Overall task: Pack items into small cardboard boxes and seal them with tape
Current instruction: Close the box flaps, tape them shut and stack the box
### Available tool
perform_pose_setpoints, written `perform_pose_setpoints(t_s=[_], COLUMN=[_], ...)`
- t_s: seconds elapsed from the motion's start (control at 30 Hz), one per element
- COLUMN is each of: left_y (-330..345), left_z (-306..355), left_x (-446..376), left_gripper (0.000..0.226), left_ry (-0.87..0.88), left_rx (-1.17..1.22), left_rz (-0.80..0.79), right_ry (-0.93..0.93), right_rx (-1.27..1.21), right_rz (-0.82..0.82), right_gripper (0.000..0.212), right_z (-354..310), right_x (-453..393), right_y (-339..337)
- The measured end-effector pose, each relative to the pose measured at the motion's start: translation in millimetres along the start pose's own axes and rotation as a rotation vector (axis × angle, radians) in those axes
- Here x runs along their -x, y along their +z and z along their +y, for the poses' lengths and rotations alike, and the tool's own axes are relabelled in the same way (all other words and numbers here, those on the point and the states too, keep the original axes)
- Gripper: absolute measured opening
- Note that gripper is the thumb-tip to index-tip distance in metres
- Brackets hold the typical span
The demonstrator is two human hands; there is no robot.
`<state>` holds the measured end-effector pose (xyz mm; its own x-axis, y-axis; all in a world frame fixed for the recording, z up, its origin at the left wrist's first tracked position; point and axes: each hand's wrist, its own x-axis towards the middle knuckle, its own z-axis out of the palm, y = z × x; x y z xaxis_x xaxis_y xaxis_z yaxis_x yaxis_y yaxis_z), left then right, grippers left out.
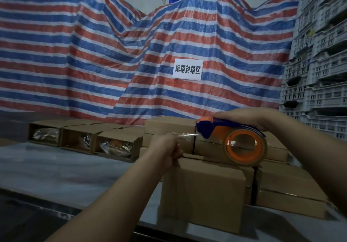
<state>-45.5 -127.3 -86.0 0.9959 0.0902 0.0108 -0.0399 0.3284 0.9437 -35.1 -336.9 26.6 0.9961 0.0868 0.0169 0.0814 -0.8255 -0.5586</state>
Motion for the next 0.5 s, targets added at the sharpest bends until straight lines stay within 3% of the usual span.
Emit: perform_pose_setpoints(t_s=[0.17,0.33,0.5], left_y=[-11.8,-39.5,-47.4], left_z=[8.7,18.6,10.1], left_x=[3.4,-4.4,-12.4], left_gripper=[0.014,0.018,0.013], left_ry=[-0.03,0.164,0.227], left_rx=[0.1,-0.492,-0.66], left_rz=[-0.042,-0.082,-0.074], right_ry=[-0.045,-0.034,0.018], right_rx=[0.195,0.227,0.333], right_rz=[0.078,0.054,0.021], right_gripper=[0.054,0.052,0.052], right_z=[-2.3,-10.2,-23.1], right_x=[-7.2,-6.4,-10.6], right_y=[18.4,22.0,27.3])
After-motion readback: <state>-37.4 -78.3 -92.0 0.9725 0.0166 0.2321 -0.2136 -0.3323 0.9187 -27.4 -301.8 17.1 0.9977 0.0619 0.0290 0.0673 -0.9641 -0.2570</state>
